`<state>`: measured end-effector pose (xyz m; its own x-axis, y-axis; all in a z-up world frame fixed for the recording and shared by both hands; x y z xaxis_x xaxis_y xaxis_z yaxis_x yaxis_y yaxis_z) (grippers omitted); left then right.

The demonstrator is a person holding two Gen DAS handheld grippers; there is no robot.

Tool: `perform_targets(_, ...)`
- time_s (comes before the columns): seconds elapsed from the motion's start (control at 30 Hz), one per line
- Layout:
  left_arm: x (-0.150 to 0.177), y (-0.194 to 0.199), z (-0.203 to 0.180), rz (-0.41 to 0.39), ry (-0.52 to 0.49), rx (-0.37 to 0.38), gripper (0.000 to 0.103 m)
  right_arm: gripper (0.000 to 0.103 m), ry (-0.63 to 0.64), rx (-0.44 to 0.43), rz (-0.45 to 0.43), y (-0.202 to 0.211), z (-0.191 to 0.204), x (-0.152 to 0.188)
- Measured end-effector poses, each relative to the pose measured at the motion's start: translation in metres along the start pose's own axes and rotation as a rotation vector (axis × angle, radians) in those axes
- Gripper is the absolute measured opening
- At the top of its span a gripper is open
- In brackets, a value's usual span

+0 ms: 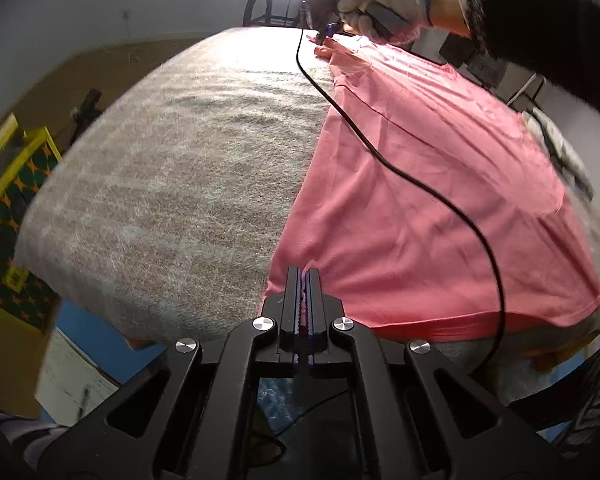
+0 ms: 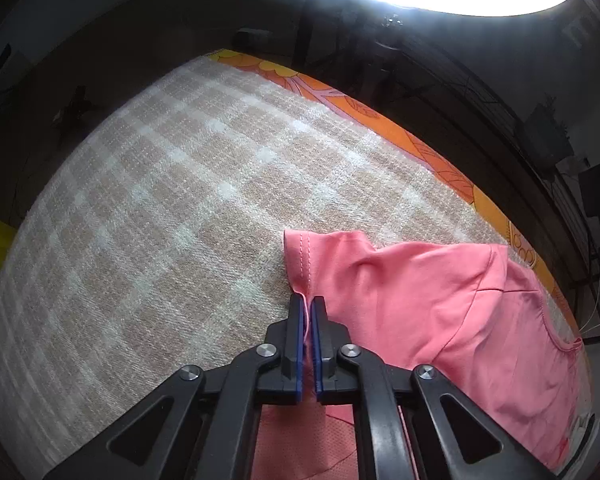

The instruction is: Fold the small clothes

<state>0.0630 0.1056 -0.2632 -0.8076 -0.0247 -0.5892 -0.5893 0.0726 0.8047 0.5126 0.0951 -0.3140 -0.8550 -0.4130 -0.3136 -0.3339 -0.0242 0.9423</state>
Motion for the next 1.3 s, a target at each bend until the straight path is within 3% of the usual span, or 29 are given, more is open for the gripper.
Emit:
perform_targets(0.13,-0.003,0.006,0.008,-0.015,0.092,0.069,0.000,0.000,-0.057,-0.031,-0.050,0.013,-0.014,-0.003)
perform_targets(0.4,-0.026,0.036,-0.001,-0.106,0.114,0.133,0.000,0.000,-0.181,-0.183,-0.153,0.064,-0.056,-0.014)
perform_targets(0.6,-0.045,0.056,-0.044,-0.153,-0.019,0.155,0.000,0.000,-0.239,-0.281,-0.215,0.099,-0.090,-0.003)
perform_targets(0.83,-0.044,0.051,-0.120,-0.117,-0.196,0.229,0.000,0.000,-0.294,-0.315,-0.270,0.115,-0.165,0.024)
perform_targets(1.03,-0.033,0.033,-0.181,-0.055,-0.295,0.315,0.000,0.000,-0.420,-0.280,-0.231,0.079,-0.235,0.055)
perform_targets(1.3,-0.034,0.022,-0.214,-0.026,-0.314,0.385,0.000,0.002,-0.481,-0.245,-0.205,0.057,-0.269,0.067)
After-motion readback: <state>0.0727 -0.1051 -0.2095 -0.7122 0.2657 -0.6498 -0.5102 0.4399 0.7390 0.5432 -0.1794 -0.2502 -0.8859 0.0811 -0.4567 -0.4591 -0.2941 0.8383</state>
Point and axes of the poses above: each gripper's, at about its wrist camera, not at the fingertips, and y roughly against the way its jaws point, z to its left, x to its underside, the point moved 10 cm from there along -y, roughly the way its jaws point, and after that the axes turned 12 degrees about -y, right-handed, at the moved point
